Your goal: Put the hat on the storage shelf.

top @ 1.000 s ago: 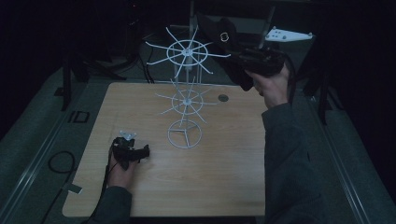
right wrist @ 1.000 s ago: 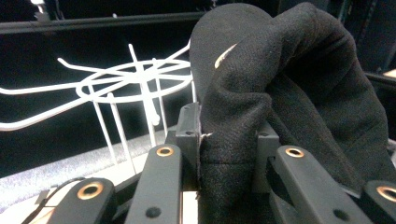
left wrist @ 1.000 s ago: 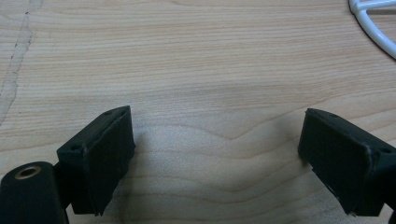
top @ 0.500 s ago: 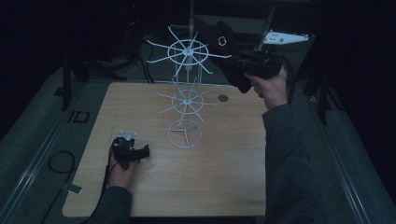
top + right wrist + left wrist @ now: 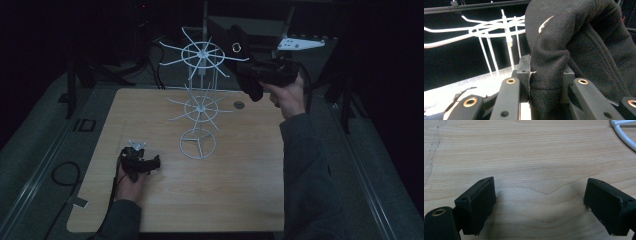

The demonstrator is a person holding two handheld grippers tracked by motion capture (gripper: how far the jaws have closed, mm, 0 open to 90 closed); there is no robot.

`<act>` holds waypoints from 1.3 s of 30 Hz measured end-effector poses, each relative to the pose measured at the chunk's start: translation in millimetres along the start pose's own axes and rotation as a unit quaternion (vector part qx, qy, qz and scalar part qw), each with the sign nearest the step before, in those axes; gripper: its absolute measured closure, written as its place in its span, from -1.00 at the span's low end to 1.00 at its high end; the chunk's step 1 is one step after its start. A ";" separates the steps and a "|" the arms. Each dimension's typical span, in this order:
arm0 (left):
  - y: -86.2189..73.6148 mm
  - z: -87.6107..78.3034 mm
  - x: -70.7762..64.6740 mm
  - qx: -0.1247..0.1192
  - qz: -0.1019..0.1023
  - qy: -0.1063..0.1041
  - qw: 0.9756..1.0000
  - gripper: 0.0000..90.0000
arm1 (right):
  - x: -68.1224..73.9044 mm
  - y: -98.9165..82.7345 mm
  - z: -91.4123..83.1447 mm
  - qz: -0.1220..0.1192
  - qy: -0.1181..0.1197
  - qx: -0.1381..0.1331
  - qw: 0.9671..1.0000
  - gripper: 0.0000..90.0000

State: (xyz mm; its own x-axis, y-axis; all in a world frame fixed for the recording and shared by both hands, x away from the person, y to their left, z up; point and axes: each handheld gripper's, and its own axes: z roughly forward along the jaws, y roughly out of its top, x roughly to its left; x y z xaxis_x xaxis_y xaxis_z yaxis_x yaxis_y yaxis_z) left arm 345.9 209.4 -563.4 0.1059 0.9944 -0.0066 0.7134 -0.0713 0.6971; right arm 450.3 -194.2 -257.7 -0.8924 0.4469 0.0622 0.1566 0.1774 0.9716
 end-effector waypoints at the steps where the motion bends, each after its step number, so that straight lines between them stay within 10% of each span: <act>1: 0.0 0.0 0.0 0.000 0.000 0.000 1.000 -0.74 | -0.5 -0.5 0.6 0.002 0.000 0.002 1.000 0.54; 39: 0.0 0.0 -0.1 0.000 -0.001 0.000 1.000 -0.75 | 3.6 -4.9 -4.0 -0.012 -0.004 0.025 1.000 -0.21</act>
State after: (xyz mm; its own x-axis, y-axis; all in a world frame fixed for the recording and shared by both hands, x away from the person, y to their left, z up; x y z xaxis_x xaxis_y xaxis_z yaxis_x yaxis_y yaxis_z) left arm 345.9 209.3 -563.4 0.1051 0.9944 -0.0074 0.7131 -0.0701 0.6975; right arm 444.7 -197.0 -261.4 -0.8926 0.4492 0.0370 0.1568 0.2324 0.9599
